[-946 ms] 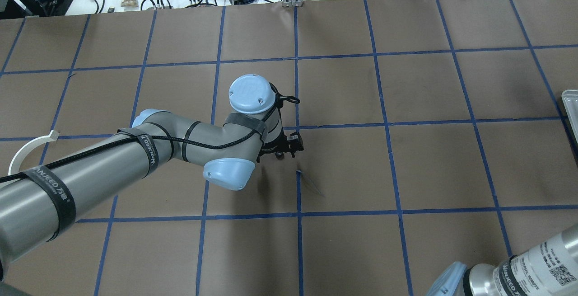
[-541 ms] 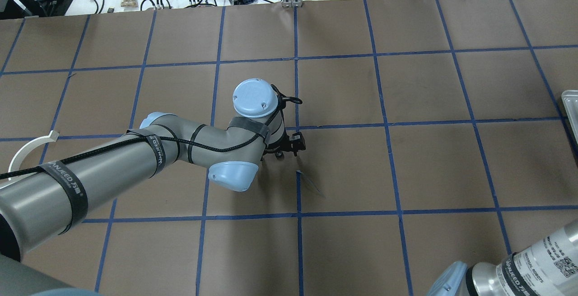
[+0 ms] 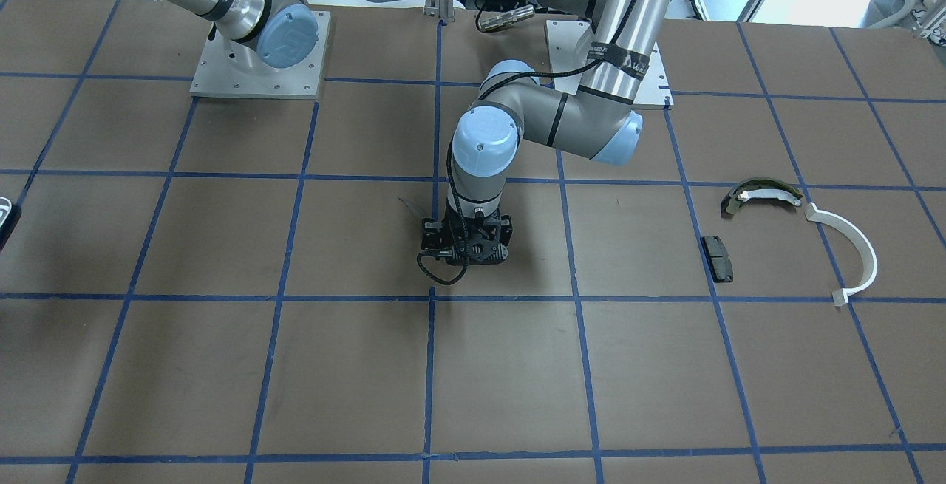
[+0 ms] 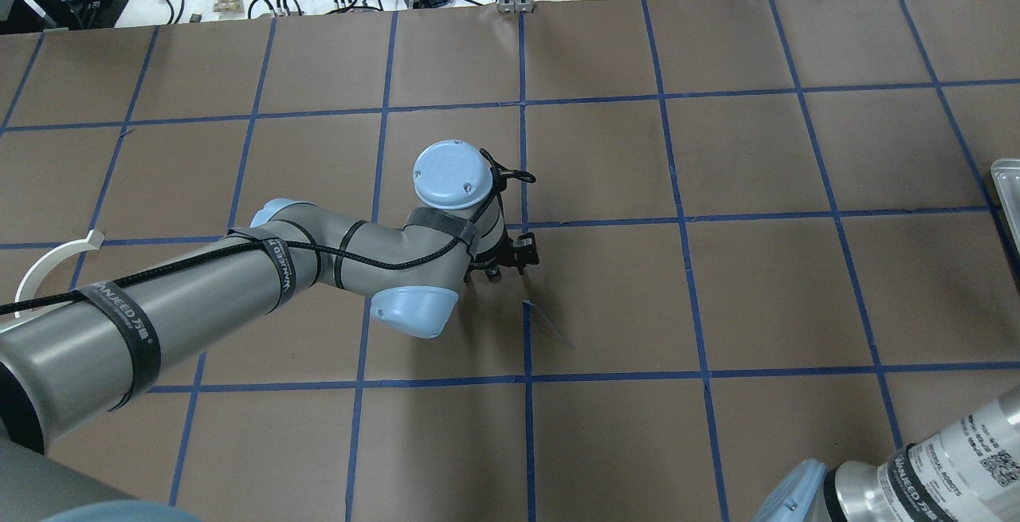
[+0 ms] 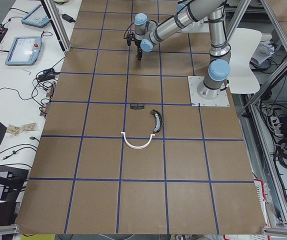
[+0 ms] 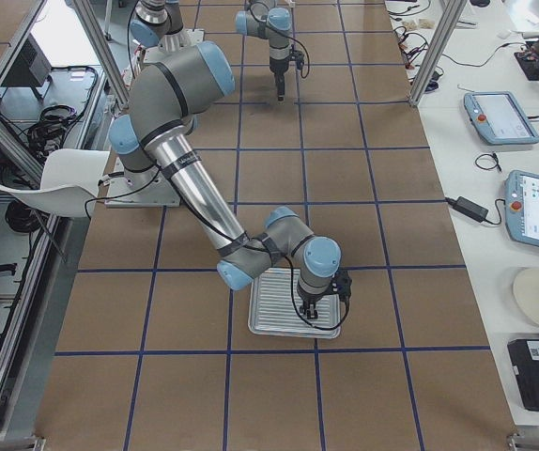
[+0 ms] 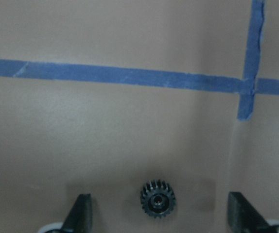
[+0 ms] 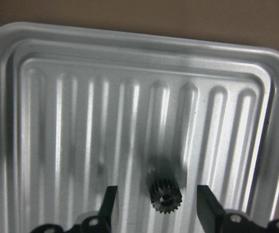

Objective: Place bearing gear from tray to pile

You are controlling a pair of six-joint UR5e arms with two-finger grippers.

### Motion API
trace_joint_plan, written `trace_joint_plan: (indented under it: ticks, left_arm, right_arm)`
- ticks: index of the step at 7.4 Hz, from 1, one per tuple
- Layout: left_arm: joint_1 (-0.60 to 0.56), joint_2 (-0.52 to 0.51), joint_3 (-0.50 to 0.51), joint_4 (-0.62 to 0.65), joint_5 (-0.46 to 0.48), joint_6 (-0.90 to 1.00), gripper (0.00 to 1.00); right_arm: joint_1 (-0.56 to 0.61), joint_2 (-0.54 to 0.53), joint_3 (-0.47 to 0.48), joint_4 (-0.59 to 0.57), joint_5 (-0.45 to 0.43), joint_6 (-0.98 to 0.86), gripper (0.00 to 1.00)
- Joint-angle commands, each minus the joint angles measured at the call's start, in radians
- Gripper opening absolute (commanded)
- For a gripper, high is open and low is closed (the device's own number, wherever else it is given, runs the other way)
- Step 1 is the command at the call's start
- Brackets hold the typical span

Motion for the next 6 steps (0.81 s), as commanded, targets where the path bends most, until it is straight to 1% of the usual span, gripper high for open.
trace_joint_plan:
  ticks: [1,2,3,4,5,6]
  left_arm:
    - [-0.002,0.004,-0.002,0.002,0.003,0.002,0.34]
    - [-0.002,0.002,0.0,0.004,0.029,0.002,0.2]
    - [-0.001,0.002,0.0,0.004,0.034,0.002,0.14]
    - [-0.001,0.01,0.002,0.002,0.034,-0.006,0.03]
    - [0.002,0.033,0.002,0.001,0.035,-0.004,0.0]
    - [0.018,0.051,0.006,-0.008,0.037,0.005,0.0]
  right_arm:
    - [-0.001,0.003,0.001,0.0,-0.001,0.001,0.63]
    - [-0.001,0.003,0.001,0.0,-0.001,0.001,0.63]
    - [-0.001,0.003,0.002,0.0,-0.001,-0.001,0.63]
    - [-0.001,0.003,0.002,0.0,-0.001,-0.001,0.56]
    - [-0.001,0.003,0.004,0.0,-0.001,-0.001,0.46]
    - [-0.001,0.003,0.004,0.0,-0.002,-0.001,0.37]
